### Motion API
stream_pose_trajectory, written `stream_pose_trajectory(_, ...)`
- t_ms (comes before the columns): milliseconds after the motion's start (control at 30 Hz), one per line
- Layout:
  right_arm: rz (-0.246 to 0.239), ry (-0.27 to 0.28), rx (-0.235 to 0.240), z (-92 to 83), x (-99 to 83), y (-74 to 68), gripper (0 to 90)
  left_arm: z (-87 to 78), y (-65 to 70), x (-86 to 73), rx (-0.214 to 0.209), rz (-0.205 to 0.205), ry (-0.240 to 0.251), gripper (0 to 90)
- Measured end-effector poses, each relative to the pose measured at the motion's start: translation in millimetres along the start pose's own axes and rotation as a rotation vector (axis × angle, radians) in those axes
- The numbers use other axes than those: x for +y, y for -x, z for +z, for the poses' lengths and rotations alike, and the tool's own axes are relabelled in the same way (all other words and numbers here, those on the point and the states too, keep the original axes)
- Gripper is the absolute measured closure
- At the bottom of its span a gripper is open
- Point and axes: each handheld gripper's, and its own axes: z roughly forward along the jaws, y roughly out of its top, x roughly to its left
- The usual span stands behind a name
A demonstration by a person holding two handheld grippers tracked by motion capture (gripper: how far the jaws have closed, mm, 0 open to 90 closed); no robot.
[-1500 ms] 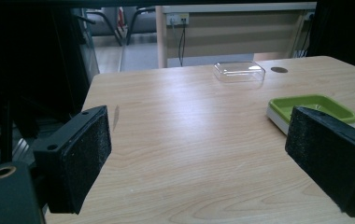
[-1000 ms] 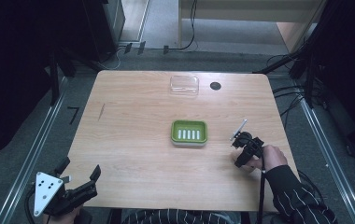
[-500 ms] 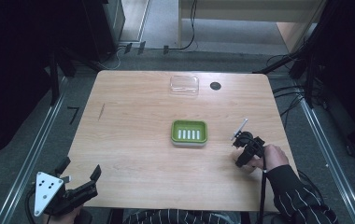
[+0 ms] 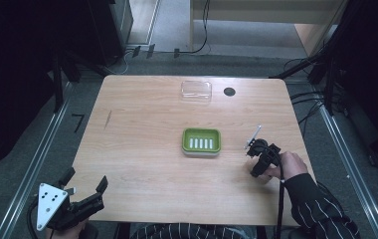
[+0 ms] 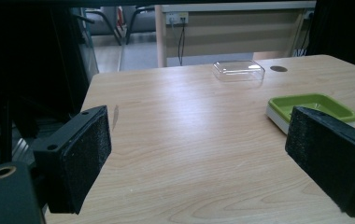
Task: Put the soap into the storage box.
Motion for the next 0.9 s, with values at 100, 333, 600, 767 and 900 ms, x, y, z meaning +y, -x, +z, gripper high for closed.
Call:
stream_pose_trajectory(100, -0.005, 0.009, -0.002, -1.9, 2.8, 0.6, 33.8, -0.2, -0.2, 0.0, 0.003, -0.003, 0.000, 7.2)
stream_pose_trajectory(333, -0.030, 0.014, -0.011, -6.8, 8.4, 2.8, 33.8, -0.6, -0.5, -0.3, 0.002, -0.005, 0.000, 7.2)
stream_pose_trajectory(600, -0.069, 0.021, -0.015, -12.1, 15.8, 2.4, 33.8, -0.8, -0.1, -0.3, 0.004, 0.001, -0.003, 7.2)
stream_pose_trajectory(767, -0.084, 0.031, -0.020, -14.8, 20.3, 2.7, 33.8, -1.0, 0.0, -0.3, 0.005, -0.001, -0.001, 7.2)
stream_pose_trajectory(900, -0.105, 0.032, -0.021, -16.5, 24.7, 2.5, 33.8, -1.2, 0.2, -0.4, 0.003, -0.001, -0.001, 7.2)
